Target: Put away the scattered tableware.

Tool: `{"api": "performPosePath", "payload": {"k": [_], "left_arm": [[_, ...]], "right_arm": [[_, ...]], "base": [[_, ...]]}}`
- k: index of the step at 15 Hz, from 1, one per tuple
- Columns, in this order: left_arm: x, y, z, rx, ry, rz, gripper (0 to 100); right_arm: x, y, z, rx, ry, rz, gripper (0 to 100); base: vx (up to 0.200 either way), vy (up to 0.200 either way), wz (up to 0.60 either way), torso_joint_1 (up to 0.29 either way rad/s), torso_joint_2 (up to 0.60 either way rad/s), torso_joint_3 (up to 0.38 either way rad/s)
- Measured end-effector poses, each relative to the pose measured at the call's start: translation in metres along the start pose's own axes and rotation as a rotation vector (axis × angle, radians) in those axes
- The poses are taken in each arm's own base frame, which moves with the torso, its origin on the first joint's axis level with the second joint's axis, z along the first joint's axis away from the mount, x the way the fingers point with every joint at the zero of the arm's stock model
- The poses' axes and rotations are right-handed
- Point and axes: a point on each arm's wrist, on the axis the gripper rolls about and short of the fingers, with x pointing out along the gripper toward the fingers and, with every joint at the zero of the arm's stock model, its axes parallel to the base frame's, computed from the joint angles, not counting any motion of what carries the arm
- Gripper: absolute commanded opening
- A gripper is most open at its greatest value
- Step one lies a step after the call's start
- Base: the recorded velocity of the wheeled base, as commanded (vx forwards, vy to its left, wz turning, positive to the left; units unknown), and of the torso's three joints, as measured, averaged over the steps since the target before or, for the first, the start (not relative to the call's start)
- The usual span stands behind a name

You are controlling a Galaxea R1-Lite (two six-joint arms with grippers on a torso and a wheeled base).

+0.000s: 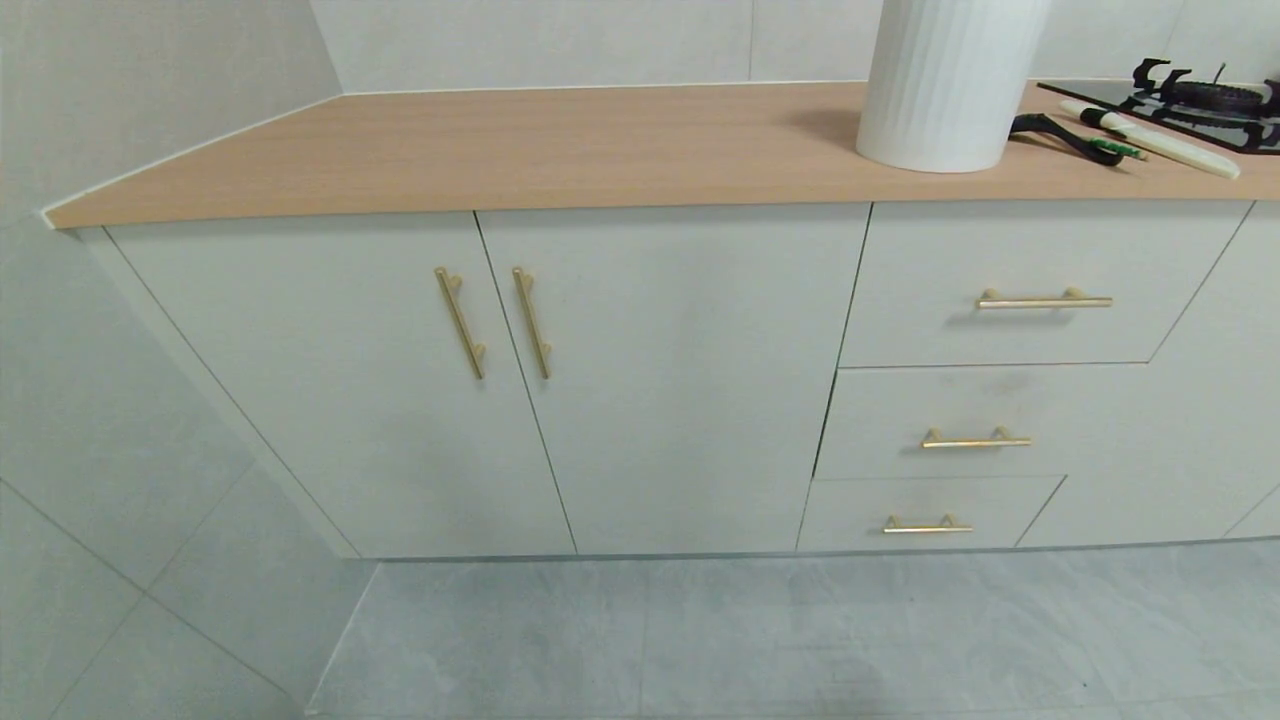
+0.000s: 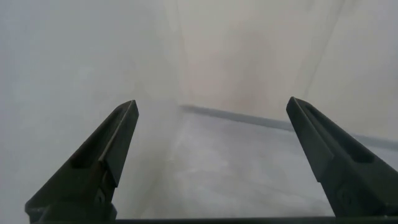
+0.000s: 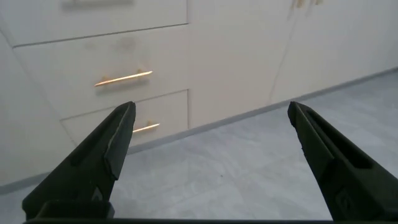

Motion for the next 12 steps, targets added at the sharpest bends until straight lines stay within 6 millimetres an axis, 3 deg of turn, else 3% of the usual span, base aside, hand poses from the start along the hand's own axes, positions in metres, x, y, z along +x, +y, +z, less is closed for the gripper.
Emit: {"api": "performPosePath", "payload": {"k": [3, 6, 12], "left_arm": [[0.000, -0.005, -0.002, -0.008, -0.024, -0.213, 100], [0.001, -0.007, -0.006, -0.023, -0.009, -0.265, 100], [0.001, -0.007, -0.007, -0.030, -0.007, -0.266, 100]], "right_arm": [[0.000, 0.005, -0.012, 0.034, 0.046, 0.204, 100], [-0.001, 0.008, -0.017, -0.011, 0.075, 0.338, 100], [-0.001, 0.008, -0.018, -0.016, 0.079, 0.354, 100]], "base": [[0.000, 0.000, 0.00, 0.000, 0.00, 0.000], [0.000, 0.000, 0.00, 0.000, 0.00, 0.000], [0.000, 0.000, 0.00, 0.000, 0.00, 0.000]]}}
